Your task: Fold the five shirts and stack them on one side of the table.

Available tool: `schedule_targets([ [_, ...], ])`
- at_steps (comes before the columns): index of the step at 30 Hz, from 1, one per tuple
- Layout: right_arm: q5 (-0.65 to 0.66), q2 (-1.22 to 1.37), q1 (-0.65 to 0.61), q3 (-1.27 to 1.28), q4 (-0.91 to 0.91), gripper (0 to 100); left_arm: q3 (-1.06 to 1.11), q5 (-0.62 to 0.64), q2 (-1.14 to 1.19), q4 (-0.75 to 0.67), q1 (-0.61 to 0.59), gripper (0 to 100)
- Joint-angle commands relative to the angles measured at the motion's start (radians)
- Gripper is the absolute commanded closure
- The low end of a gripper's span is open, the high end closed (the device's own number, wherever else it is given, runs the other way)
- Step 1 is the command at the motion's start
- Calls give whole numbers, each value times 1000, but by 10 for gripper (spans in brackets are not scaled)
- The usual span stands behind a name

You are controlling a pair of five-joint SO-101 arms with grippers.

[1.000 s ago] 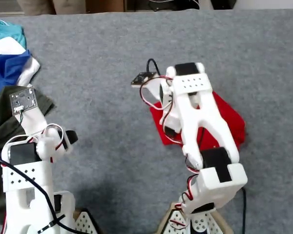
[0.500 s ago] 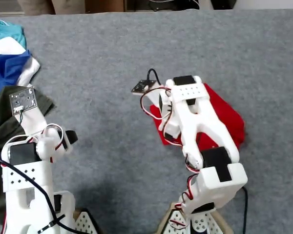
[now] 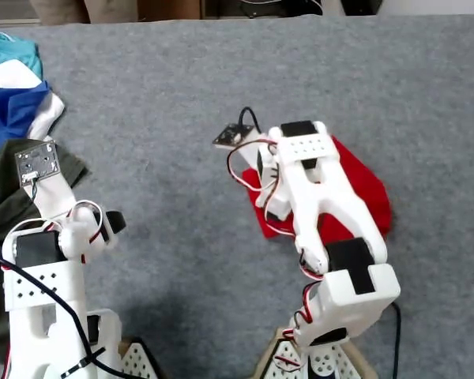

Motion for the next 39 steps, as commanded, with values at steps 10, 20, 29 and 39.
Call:
schedule_targets([
  [10,-48,-22,12,-453,362,972,-9,-2,-7,29,-11,753],
  [20,138,-113,219,-326,358,968,-37,-2,-1,20,-3,750],
  [29,457,-243,573,-223,354,819,-95,-2,1,18,110,750],
  [39,615,-188,943,-36,83,816,-98,100,96,-252,545,750],
])
